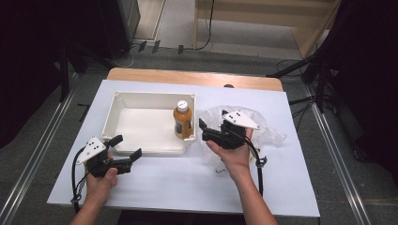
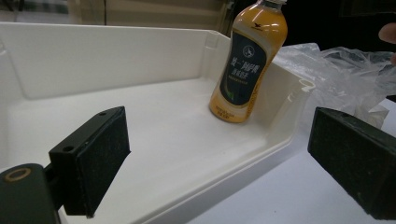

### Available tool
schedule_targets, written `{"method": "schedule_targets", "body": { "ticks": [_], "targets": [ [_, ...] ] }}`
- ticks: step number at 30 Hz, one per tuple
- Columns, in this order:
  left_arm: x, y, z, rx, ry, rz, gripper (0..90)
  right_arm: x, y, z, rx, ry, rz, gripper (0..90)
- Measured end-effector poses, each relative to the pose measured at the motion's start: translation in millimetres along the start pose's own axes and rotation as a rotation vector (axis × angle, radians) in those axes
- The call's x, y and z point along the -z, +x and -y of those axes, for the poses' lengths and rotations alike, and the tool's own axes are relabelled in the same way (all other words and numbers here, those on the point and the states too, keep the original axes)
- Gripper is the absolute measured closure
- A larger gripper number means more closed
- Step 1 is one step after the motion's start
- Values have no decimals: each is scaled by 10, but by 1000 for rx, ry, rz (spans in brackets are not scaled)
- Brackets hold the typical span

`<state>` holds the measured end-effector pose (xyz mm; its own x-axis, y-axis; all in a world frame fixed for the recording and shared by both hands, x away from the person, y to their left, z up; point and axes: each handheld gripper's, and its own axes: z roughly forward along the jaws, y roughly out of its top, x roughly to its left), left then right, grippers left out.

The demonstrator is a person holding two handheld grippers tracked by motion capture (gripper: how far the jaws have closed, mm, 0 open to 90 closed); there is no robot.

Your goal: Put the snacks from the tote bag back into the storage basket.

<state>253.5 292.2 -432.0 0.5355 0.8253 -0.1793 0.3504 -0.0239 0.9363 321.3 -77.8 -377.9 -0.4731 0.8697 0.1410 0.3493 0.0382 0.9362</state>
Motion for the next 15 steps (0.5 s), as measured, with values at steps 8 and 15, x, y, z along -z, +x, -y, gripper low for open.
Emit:
{"method": "schedule_targets", "body": {
  "ticks": [8, 15],
  "targets": [
    [15, 8, 8, 2, 1, -5, 53, 120, -80, 53, 4, -5, 11, 162],
    [10, -1, 13, -2, 6, -3, 53, 242, -182, 92, 2, -11, 26, 161]
  ]
}}
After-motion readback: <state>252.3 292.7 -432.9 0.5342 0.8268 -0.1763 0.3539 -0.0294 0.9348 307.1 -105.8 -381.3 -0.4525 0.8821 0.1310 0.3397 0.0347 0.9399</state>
